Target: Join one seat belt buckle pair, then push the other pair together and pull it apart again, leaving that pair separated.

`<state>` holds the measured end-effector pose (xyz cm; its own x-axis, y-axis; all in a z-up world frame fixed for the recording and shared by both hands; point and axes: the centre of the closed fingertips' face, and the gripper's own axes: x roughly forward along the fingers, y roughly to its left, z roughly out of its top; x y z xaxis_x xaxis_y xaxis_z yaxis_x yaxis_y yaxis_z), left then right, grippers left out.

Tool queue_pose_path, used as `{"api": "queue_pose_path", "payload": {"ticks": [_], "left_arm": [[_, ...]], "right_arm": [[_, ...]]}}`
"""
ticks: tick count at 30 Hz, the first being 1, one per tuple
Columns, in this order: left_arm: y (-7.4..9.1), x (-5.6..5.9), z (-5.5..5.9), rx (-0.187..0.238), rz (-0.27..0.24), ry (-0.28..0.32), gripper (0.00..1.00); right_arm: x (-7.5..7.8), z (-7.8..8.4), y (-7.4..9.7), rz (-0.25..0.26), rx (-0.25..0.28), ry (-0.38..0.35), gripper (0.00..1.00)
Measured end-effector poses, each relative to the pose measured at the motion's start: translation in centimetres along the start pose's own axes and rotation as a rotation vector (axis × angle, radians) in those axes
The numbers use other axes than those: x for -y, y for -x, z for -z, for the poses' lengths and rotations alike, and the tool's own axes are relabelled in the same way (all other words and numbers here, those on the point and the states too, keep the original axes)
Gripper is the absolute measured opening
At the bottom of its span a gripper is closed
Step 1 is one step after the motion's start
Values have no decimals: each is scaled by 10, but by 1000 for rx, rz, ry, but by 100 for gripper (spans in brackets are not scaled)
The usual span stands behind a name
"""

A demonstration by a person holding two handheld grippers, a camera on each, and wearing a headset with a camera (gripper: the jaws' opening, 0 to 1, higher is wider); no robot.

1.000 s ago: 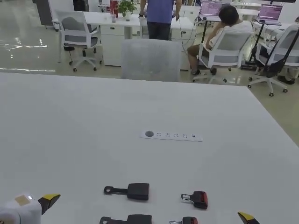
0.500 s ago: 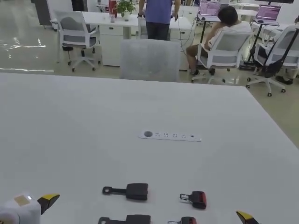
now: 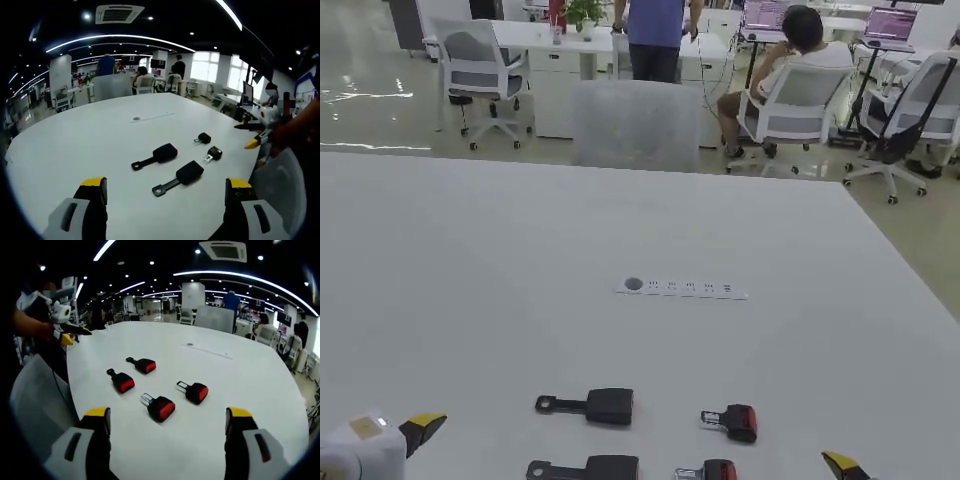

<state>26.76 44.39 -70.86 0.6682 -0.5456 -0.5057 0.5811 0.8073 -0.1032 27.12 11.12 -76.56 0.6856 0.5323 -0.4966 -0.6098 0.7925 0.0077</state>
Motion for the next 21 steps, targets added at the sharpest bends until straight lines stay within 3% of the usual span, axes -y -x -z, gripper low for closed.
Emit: {"api": "queue_pose_path", "payload": {"ticks": [11, 21], "left_arm": [[-7, 11, -2, -16, 24, -16, 100], [-15, 11, 0, -31, 41, -22, 100]], "right_arm": [[-1, 5, -1, -14, -13, 3, 97], [-2, 7, -7, -30, -24, 6, 96]]}}
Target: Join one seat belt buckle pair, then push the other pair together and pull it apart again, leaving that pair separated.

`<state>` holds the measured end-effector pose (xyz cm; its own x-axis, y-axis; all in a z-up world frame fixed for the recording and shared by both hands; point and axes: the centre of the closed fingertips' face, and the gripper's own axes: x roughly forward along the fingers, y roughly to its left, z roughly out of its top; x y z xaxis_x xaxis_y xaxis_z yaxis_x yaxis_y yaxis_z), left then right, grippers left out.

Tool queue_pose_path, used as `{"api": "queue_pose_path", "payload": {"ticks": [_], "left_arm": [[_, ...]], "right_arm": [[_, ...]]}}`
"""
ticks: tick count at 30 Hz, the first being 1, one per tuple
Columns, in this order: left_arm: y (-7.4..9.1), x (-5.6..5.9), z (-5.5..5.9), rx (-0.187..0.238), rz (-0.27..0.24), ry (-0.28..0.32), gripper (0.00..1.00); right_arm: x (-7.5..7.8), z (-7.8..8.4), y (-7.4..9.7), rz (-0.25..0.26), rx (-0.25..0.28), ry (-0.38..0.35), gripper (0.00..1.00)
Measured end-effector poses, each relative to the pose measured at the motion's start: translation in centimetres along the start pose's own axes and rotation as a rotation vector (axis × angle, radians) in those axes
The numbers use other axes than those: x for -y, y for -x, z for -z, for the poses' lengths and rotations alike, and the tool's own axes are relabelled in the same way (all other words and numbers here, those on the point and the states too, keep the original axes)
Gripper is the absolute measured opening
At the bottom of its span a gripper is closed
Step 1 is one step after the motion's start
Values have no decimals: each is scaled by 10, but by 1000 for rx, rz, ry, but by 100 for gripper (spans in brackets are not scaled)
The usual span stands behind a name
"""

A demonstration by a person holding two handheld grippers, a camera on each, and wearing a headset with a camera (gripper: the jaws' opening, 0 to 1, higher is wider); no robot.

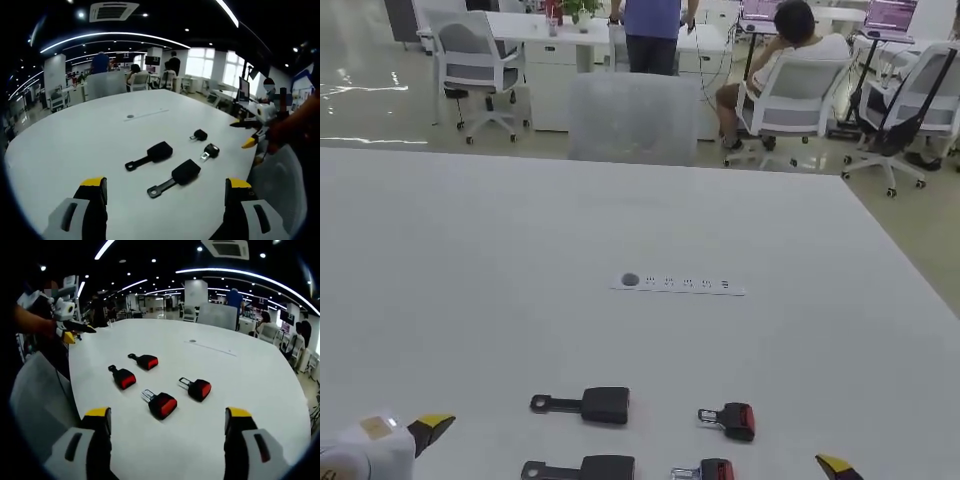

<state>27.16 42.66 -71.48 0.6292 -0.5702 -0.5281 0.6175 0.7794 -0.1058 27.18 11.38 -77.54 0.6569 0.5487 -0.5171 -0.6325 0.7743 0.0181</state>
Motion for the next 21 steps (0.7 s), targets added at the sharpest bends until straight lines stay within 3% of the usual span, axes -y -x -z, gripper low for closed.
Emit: {"api": "queue_pose_path", "payload": {"ticks": [21], "left_arm": [[-25, -1, 8, -30, 42, -10, 98]], "right_arm": [[-2, -6, -21, -52, -20, 37, 92]]}}
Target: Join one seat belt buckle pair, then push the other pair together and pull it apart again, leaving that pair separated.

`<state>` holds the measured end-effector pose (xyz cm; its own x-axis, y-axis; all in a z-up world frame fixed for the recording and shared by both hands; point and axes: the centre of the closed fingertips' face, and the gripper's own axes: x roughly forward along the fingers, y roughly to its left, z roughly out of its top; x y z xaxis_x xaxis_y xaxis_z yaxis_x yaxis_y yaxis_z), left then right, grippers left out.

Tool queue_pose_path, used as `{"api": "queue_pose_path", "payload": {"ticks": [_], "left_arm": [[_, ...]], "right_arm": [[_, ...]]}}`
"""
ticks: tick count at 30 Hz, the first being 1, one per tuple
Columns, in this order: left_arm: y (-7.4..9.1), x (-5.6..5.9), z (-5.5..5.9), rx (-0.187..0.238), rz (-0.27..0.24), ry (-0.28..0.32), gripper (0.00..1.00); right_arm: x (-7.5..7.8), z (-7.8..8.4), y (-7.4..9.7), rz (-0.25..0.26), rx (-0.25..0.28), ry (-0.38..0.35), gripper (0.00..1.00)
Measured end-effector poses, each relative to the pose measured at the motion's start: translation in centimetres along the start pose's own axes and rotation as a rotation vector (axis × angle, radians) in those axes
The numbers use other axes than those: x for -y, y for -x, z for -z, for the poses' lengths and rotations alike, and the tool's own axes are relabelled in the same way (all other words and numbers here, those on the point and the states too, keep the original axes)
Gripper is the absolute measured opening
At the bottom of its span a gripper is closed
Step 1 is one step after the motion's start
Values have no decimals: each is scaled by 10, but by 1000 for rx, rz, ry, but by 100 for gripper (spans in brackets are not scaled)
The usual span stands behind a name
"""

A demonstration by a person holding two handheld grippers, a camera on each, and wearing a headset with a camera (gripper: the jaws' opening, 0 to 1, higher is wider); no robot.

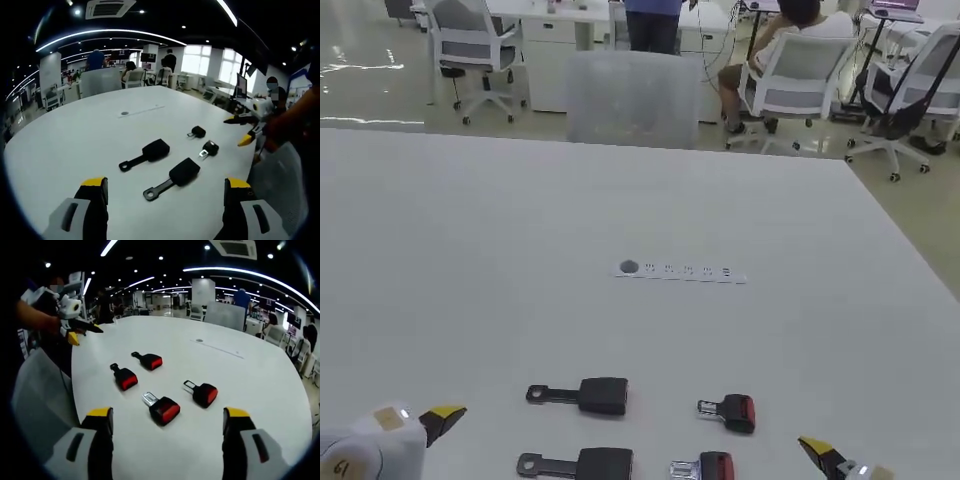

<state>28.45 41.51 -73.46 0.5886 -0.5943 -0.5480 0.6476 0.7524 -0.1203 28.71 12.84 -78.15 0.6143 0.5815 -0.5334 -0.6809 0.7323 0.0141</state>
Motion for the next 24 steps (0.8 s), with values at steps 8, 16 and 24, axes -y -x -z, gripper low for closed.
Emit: {"api": "queue_pose_path", "payload": {"ticks": [8, 16, 24], "left_arm": [[-11, 2, 0, -9, 23, 1, 98], [-24, 3, 1, -20, 56, -14, 96], [-38, 7, 3, -40, 100, -39, 91]], "right_arm": [[-1, 0, -8, -29, -16, 9, 91], [0, 2, -18, -59, -44, 41, 89], [-4, 2, -28, -112, -75, 83, 87]]}}
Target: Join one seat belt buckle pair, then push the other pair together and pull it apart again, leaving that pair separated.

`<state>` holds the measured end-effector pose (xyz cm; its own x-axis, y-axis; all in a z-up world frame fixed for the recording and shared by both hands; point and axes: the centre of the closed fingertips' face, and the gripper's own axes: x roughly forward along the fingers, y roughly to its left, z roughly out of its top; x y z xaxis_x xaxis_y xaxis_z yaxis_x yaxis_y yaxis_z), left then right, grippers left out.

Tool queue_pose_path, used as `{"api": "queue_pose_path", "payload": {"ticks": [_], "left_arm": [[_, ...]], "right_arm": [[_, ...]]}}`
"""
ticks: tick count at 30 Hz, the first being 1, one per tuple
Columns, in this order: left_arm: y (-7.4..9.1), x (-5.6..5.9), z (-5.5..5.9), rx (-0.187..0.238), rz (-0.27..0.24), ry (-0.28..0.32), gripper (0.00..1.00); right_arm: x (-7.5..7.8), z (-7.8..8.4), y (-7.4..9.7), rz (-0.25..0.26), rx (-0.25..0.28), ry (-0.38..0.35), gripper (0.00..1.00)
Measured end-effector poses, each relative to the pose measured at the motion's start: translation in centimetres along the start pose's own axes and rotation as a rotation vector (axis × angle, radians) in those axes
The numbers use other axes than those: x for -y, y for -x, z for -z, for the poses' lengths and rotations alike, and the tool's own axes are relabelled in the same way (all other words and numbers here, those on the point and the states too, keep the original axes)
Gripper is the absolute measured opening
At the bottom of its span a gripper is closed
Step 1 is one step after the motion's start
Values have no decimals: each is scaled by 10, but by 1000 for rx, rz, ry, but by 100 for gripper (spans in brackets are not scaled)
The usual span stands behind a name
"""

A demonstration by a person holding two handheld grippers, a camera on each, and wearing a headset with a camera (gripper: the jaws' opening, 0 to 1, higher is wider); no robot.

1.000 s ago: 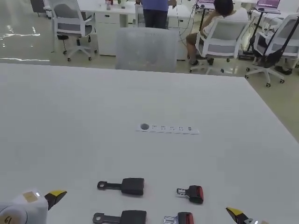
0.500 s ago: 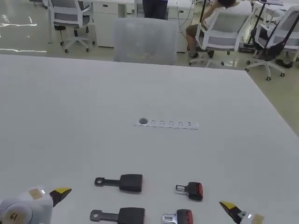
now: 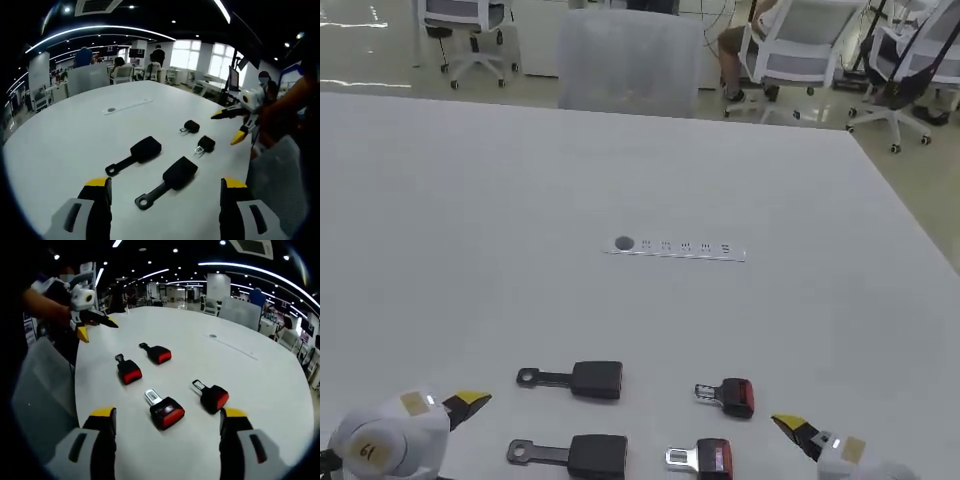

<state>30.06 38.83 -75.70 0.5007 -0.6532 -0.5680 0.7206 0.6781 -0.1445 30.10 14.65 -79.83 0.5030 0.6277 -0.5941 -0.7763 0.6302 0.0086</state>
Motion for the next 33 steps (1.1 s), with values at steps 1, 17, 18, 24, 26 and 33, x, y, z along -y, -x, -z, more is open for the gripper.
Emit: {"api": "queue_pose_path", "payload": {"ticks": [1, 17, 18, 24, 26, 33], "left_arm": [[-2, 1, -1, 1, 9, -4, 89], [-31, 9, 3, -64, 116, -95, 81], [-33, 10, 3, -70, 122, -101, 81], [-46, 16, 5, -106, 172, -159, 73], [-50, 16, 5, -111, 185, -168, 72], [-63, 23, 11, -156, 237, -237, 70]], "right_arm": [[0, 0, -1, -6, -4, 3, 86], [-4, 6, -17, -147, -64, 62, 81], [-5, 6, -17, -154, -67, 65, 81], [-3, 11, -20, -196, -88, 78, 77], [-2, 12, -21, -203, -93, 87, 76], [-3, 14, -26, -237, -109, 98, 74]]}}
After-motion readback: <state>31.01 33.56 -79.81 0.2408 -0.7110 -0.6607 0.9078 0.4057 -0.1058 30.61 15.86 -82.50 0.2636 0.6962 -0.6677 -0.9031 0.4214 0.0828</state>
